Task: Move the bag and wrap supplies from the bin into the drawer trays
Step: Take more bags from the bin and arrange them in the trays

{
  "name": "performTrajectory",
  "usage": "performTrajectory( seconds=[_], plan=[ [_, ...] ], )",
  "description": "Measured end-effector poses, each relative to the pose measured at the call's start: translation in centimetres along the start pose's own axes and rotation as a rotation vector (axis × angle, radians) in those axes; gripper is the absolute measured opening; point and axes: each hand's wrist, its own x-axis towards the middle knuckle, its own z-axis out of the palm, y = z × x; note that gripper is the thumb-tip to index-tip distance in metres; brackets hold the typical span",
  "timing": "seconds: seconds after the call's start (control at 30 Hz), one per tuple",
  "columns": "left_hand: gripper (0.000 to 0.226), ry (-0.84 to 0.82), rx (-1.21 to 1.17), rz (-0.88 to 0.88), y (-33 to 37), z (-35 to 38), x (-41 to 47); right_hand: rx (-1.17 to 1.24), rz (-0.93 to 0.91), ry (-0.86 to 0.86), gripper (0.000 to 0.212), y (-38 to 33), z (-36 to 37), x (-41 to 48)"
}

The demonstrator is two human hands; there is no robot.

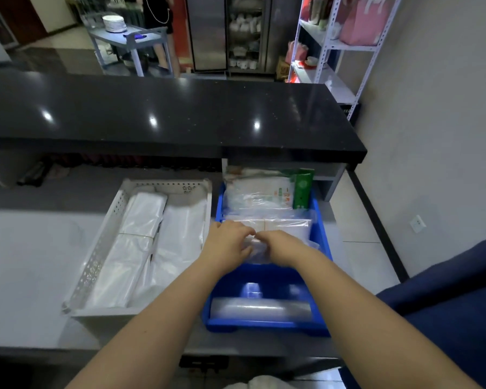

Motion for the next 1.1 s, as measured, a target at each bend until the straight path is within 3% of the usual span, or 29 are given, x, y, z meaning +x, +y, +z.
performTrajectory(
  seconds=[0.13,0.23,0.3,0.4,0.53,0.63,0.8,1.1],
  plan=[
    [0.024,0.004,0.046,-0.093,0.3,1.6,0.6,-0.088,-0.062,0.362,0.035,1.4,0.9,-1.3],
    [0.029,0.118,0.06,-0.113,-0.2,2.3,0.9,-0.059,-0.121,0.647,0.039,2.7,2.5,-2.8],
    [0.034,0.118,0.038,-0.049,-0.1,2.8,0.9,-0.079,-0.088,0.574,0.03,3.3,3.5,-3.2],
    [0.023,-0.015,0.048,-0.038,0.2,3.8,0.1,0.002,0.032,0.346,0.028,3.5,4.6,-2.8],
    [0.018,-0.1,0.104,-0.085,0.5,4.4,-0.2,0.027,0.077,0.244,0.03,3.1,4.7,-2.1],
    [0.032,-0.112,0.015,-0.144,0.6,3.8,0.4,-0.007,0.088,0.186,0.031,2.4,3.1,-1.5],
    [0.037,0.164,-0.063,-0.301,-0.6,0.9,-0.8,0.094,-0.153,0.364,0.03,-1.5,0.9,0.0],
    [0.029,0.475,-0.03,-0.834,-9.2,-3.8,-12.7,0.021,-0.557,0.201,0.034,-14.9,2.8,3.4]
  ],
)
